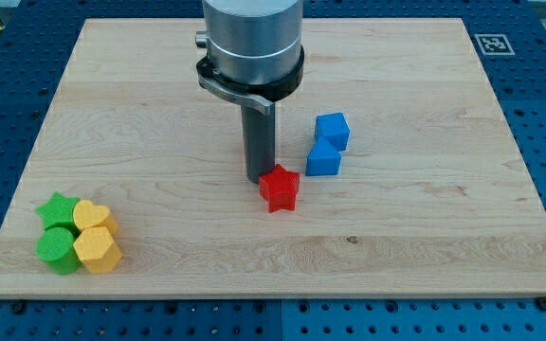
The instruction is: Push the red star below the triangle
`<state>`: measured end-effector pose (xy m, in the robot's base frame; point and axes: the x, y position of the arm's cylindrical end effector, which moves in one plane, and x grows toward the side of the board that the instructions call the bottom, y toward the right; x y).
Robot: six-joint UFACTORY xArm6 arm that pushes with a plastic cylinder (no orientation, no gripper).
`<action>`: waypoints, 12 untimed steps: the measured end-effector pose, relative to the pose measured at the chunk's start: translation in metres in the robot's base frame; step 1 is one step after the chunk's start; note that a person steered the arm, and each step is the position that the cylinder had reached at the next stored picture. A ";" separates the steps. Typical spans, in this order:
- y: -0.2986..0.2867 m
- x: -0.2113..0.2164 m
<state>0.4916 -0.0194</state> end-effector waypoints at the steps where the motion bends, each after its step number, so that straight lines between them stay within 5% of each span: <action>1: 0.002 0.001; 4: -0.012 0.051; 8: -0.014 0.068; 10: -0.001 0.040; 12: -0.006 0.065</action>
<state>0.5564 -0.0256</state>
